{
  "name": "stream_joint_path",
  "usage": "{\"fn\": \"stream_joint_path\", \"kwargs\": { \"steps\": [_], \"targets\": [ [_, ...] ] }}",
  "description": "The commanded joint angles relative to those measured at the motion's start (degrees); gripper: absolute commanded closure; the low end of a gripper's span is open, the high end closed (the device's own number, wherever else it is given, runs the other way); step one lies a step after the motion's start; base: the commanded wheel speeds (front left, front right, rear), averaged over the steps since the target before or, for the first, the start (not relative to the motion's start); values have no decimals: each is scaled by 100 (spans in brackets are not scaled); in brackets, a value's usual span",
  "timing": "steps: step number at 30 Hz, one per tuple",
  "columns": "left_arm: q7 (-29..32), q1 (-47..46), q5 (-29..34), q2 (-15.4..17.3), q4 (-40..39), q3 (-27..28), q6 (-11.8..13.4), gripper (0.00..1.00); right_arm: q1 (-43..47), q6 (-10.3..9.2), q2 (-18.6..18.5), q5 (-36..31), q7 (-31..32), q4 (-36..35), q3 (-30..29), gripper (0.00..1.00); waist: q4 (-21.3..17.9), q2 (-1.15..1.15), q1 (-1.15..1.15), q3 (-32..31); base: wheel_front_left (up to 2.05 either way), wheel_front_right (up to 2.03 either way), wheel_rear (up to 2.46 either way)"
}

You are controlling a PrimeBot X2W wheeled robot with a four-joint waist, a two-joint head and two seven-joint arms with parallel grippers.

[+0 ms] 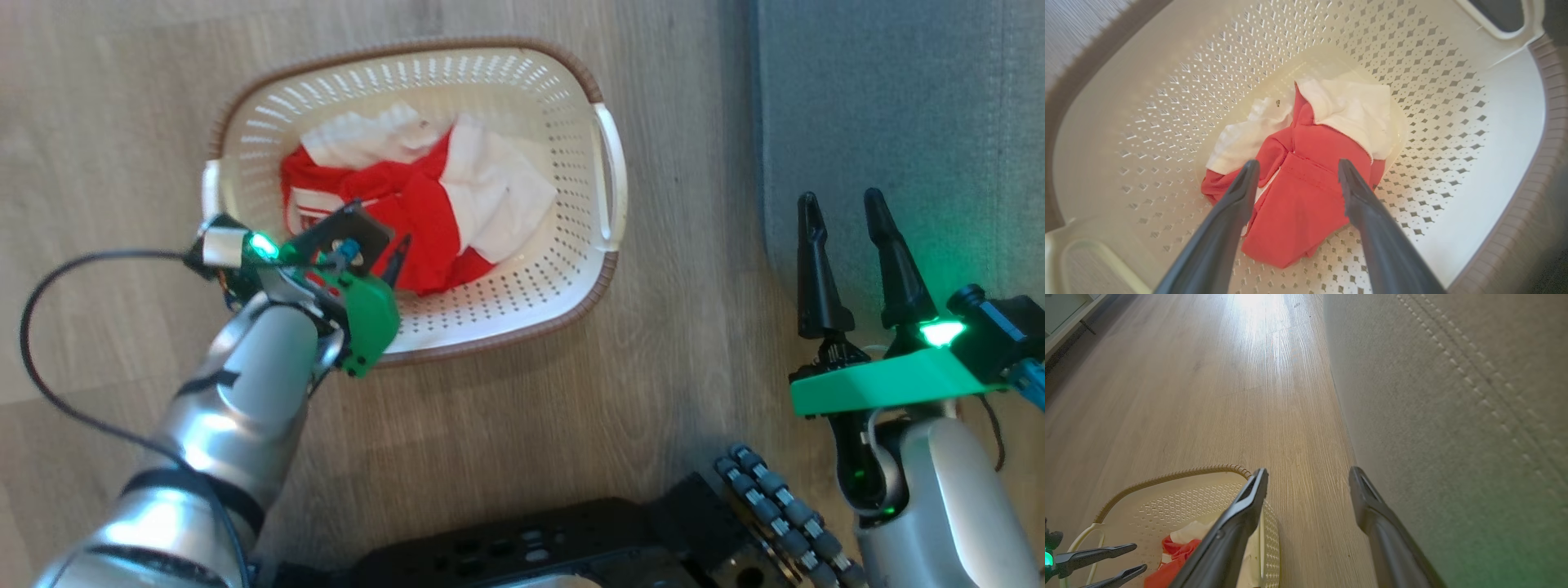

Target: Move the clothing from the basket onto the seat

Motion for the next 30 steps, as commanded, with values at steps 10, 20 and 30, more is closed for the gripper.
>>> {"fn": "stream_joint_path", "kwargs": {
  "steps": [10, 20, 30],
  "targets": [
    [129, -767, 385, 240, 1049, -314, 255, 0, 122, -1, 26, 390, -52, -392, 505, 0, -570, 0, -1, 746, 0, 0, 0],
    [878, -1250, 564, 419, 1303, -576, 397, 0, 89, -1, 26, 614, -52, -834, 825, 0, -873, 0, -1, 1070, 0, 0, 0],
    [1448, -1300, 586, 589, 1344, -760, 300, 0, 243, -1, 26, 653, -52, -1236, 958, 0, -934, 0, -1, 1166, 0, 0, 0]
  ]
}}
